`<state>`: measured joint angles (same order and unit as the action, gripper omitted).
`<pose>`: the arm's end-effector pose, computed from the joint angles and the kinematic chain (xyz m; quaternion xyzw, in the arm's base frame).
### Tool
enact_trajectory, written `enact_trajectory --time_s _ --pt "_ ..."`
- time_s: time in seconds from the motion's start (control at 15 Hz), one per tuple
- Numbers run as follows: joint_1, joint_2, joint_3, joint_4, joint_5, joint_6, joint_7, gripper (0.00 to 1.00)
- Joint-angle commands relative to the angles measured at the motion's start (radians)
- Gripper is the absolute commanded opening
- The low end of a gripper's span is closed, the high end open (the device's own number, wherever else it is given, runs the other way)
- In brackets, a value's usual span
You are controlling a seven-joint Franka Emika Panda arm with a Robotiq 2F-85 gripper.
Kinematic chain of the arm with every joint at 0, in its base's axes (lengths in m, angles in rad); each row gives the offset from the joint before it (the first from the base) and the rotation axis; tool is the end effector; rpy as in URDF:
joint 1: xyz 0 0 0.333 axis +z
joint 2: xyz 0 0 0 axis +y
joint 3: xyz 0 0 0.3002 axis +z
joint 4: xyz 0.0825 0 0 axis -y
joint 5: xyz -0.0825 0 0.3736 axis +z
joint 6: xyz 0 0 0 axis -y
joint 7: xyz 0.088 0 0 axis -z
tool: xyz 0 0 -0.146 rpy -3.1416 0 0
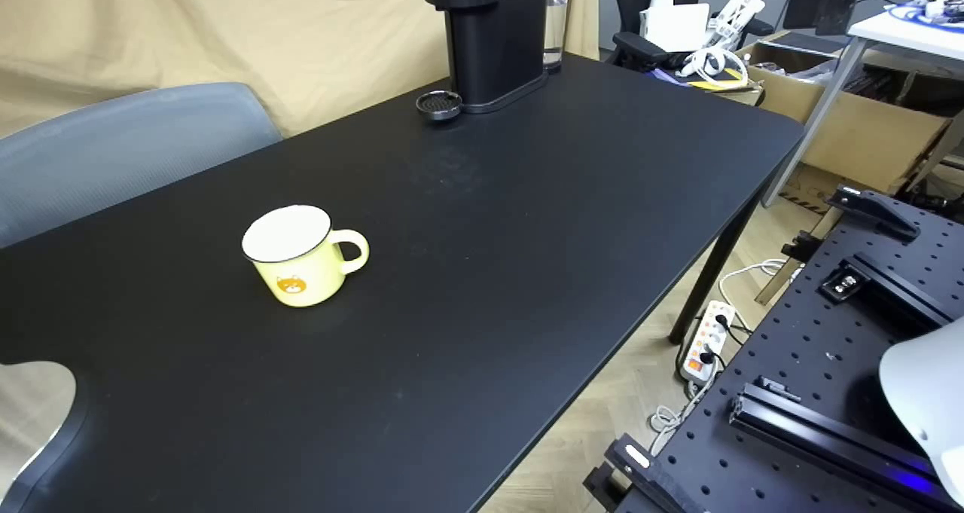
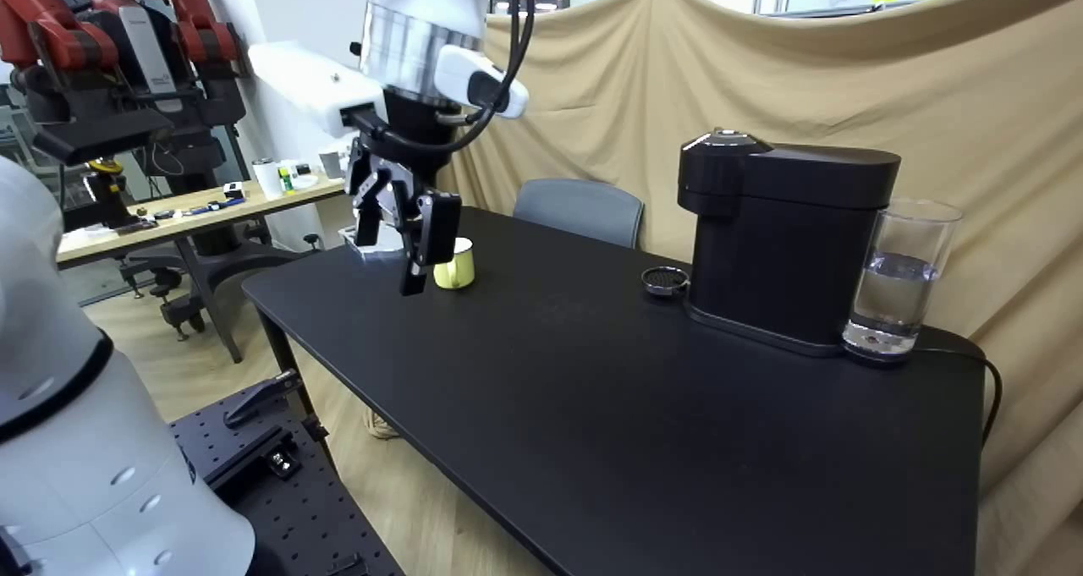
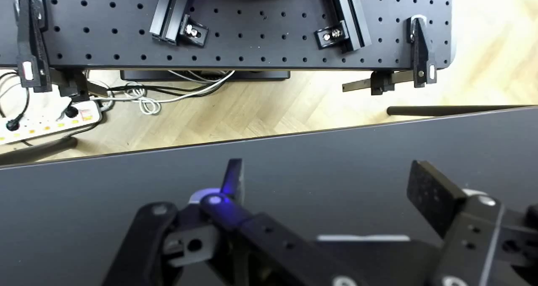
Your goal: Move the yellow mug to the right side of the table
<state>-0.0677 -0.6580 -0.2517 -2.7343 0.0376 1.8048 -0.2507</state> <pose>0.2846 -0.0753 0.3441 -0.9853 0.0047 0.1144 0.1266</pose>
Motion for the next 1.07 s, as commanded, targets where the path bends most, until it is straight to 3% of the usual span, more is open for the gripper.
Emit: enact_trajectory --time_s 0.0,0.27,0.67,0.93,1.0 --pt "-0.018 0.003 0.017 0.002 0.009 -0.003 -0.009 1.00" --pt "0.020 0.106 0.066 -0.003 0.009 0.221 0.007 1.00" --pt "0.198 0.444 0.189 0.054 0.133 0.685 -0.006 1.00" --pt "0.308 0.677 0.291 0.166 0.287 0.848 -0.024 1.00" --pt "0.309 0.715 0.322 0.205 0.291 0.846 -0.007 1.00"
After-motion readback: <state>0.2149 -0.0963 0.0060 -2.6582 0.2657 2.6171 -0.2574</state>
